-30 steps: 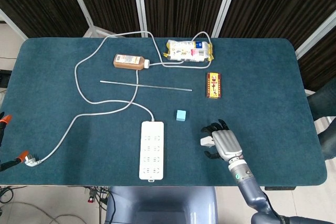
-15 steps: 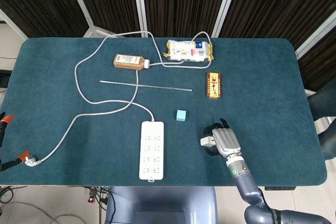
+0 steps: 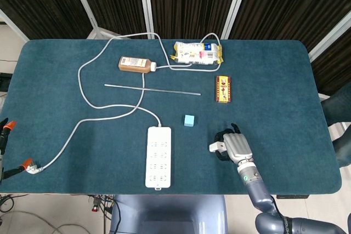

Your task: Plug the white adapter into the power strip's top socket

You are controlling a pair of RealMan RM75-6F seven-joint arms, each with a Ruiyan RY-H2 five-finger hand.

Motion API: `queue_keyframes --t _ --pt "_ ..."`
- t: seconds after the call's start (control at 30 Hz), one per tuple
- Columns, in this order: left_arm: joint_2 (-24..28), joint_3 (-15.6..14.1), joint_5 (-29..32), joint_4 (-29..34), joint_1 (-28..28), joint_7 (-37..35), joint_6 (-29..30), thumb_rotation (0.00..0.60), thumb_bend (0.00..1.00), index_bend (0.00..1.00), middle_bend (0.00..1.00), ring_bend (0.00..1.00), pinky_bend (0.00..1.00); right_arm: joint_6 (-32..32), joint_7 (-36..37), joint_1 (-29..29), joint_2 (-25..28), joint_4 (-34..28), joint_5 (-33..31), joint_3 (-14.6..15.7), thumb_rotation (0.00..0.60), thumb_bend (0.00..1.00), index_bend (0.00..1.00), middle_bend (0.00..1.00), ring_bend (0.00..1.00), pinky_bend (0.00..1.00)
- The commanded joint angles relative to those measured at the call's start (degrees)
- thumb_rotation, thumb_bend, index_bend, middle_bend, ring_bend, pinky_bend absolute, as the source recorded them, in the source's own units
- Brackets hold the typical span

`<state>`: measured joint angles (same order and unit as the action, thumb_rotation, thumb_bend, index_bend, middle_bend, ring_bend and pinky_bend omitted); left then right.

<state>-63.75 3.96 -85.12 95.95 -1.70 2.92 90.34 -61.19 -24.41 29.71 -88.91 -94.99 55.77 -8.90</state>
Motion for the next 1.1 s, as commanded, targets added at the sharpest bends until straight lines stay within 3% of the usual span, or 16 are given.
queue_keyframes --t 0.03,0.17,0.33,0.6,0.97,1.1 --pt "0.03 -0.02 0.05 0.06 -0.02 -0.02 -0.11 0.6 0.12 0.11 0.0 0.0 0.0 0.15 0.28 0.09 0.0 0.24 -0.02 0.16 0.6 0.43 0.45 0.4 0.25 0.0" --pt "0.16 -0.21 0.02 0.22 -0.11 0.02 -0.52 0.6 0.12 0.11 0.0 0.0 0.0 0.55 0.79 0.25 0.0 0.66 0.03 0.45 0.6 0.45 0.47 0.43 0.27 0.0" --pt "0.59 -0.64 -0.42 0.57 -0.19 -0.5 -1.02 0.6 0.12 0.11 0.0 0.0 0.0 0.35 3.7 0.15 -0.4 1.09 1.65 -0.03 0.6 0.51 0.58 0.52 0.36 0.0" --pt "1.12 -0.98 -0.6 0.97 -0.2 -1.07 -1.44 0.6 0.12 0.11 0.0 0.0 0.0 -0.6 4.5 0.57 1.16 -0.11 6.79 0.4 0.6 0.55 0.63 0.55 0.38 0.0" --pt "1.45 -0.56 0.03 0.97 0.18 -1.75 -0.73 0.6 0.12 0.11 0.0 0.0 0.0 -1.36 -13.24 5.45 7.21 -9.97 12.0 1.6 0.6 0.56 0.63 0.55 0.38 0.0" --pt "1.47 -0.54 0.4 1.11 0.18 -1.43 -0.96 0.6 0.12 0.11 0.0 0.0 0.0 -0.95 -19.57 7.4 7.59 -13.1 10.05 1.28 0.6 0.56 0.63 0.55 0.38 0.0"
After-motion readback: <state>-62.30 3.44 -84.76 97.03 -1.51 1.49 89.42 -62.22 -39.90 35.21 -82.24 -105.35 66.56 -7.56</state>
